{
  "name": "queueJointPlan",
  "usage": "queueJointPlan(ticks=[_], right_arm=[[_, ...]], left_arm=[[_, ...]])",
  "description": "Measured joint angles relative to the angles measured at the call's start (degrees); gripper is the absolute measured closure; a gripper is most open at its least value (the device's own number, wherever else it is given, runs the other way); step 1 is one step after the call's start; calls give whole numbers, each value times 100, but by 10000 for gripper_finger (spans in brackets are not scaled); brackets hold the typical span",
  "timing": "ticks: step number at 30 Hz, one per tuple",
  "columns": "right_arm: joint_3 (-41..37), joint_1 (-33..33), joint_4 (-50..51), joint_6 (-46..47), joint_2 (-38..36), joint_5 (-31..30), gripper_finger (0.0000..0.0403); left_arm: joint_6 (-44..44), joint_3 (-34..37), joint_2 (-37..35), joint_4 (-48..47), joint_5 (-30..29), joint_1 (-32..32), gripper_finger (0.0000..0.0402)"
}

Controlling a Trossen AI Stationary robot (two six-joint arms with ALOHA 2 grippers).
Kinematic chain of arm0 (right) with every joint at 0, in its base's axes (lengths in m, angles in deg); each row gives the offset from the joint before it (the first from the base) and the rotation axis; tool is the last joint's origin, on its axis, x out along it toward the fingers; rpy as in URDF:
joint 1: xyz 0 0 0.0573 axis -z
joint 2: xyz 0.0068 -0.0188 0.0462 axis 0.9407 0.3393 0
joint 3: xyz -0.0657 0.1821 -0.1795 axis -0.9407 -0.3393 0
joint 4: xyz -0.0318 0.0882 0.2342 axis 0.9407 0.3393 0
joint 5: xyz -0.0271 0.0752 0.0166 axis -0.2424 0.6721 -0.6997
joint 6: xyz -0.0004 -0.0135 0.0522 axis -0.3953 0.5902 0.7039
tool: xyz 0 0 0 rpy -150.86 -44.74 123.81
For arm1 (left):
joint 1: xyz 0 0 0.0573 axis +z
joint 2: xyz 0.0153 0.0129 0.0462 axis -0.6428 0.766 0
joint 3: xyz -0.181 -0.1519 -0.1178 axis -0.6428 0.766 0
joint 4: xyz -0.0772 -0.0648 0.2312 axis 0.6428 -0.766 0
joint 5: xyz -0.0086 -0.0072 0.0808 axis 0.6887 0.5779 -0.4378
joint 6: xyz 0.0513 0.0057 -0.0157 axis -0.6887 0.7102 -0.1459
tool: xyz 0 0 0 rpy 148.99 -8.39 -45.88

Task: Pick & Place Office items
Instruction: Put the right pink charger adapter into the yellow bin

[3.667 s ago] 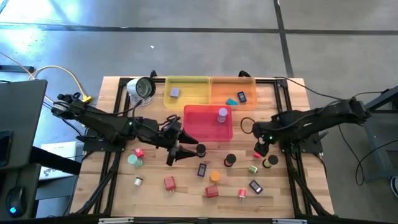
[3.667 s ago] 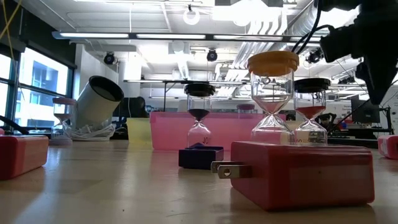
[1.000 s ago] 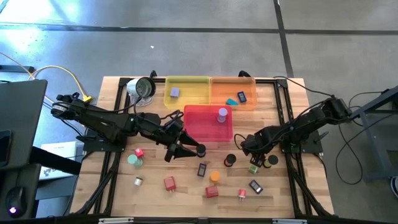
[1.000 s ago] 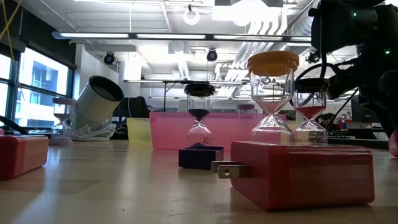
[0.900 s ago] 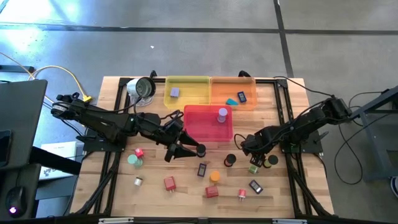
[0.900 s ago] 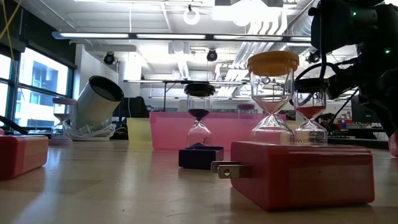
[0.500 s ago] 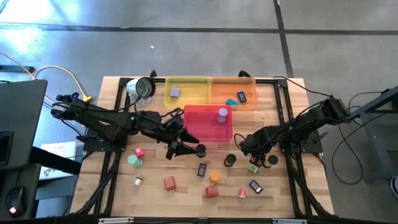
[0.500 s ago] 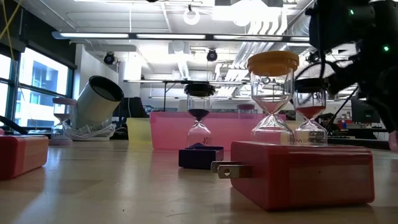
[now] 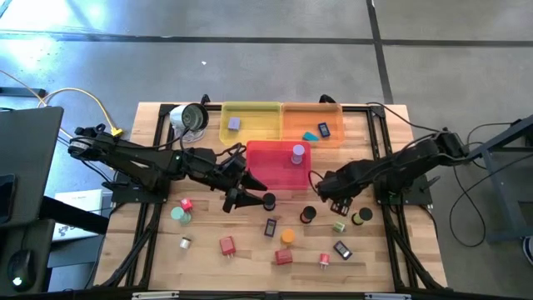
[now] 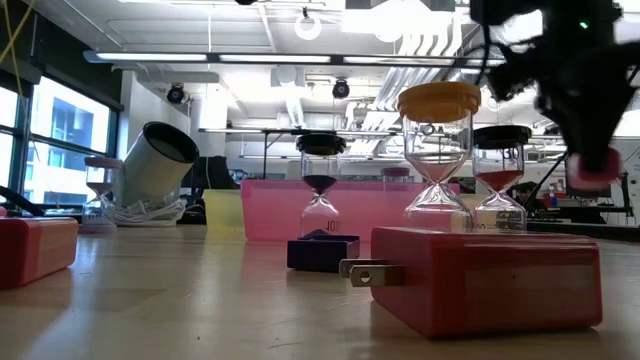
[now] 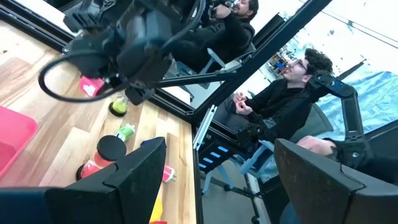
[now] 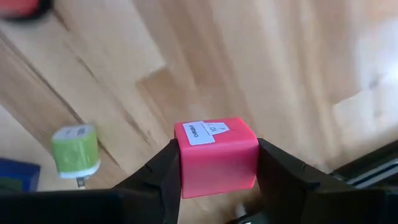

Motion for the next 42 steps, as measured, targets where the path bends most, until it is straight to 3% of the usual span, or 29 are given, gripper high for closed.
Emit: queueJointPlan(ticks=[14,21,26,32,37,42], right_arm=[[1808,684,506,-720,-4,-622,245],[2866,680,154,-722,-4,-676,244],[3484,677,-445,-720,-9,-722,246],[3884,677,-1336,-714,-11,-601,243],[3951,677,-2091,-699,-11,-266,246],[3951,682,-2714,-699,-11,-186,244]], left_arm=[[-132,0,0,0,151,0,109],[-833,0,-12,0,151,176,109],[-2648,-2,-20,77,-150,332,109],[-5618,-7,24,71,-1286,135,109],[-6813,-7,24,480,-2463,-80,109],[-7531,-4,24,846,-2614,-87,109]])
